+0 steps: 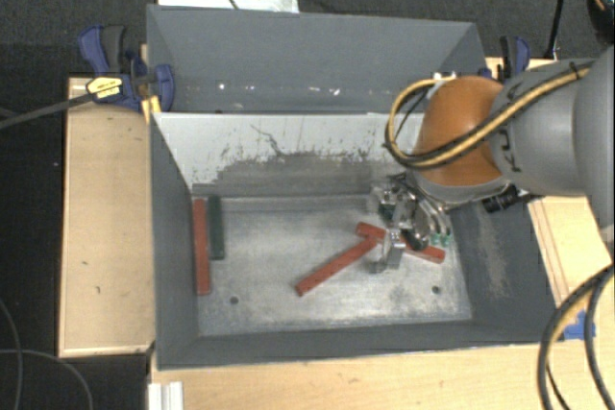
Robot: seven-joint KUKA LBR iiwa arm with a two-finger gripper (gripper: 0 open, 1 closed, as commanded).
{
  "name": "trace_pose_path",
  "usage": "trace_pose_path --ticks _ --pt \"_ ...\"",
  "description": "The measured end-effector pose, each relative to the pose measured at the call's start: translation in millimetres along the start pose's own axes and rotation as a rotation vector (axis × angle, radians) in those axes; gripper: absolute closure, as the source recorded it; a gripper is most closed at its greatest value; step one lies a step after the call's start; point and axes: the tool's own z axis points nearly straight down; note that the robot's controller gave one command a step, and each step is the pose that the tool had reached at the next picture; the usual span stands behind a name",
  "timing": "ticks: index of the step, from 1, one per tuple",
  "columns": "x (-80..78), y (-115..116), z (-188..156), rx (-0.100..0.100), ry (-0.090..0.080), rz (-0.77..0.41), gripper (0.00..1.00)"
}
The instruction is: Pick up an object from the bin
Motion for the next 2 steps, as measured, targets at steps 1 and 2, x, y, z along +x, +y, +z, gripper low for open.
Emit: trace_pose_path --ticks 1,2 --pt "-0.5 -1.5 -4.3 0.001 -0.004 -0.001 1.00" --pt "54.7 -7.4 -156.5 0.002 -0.012 -0.038 1.00"
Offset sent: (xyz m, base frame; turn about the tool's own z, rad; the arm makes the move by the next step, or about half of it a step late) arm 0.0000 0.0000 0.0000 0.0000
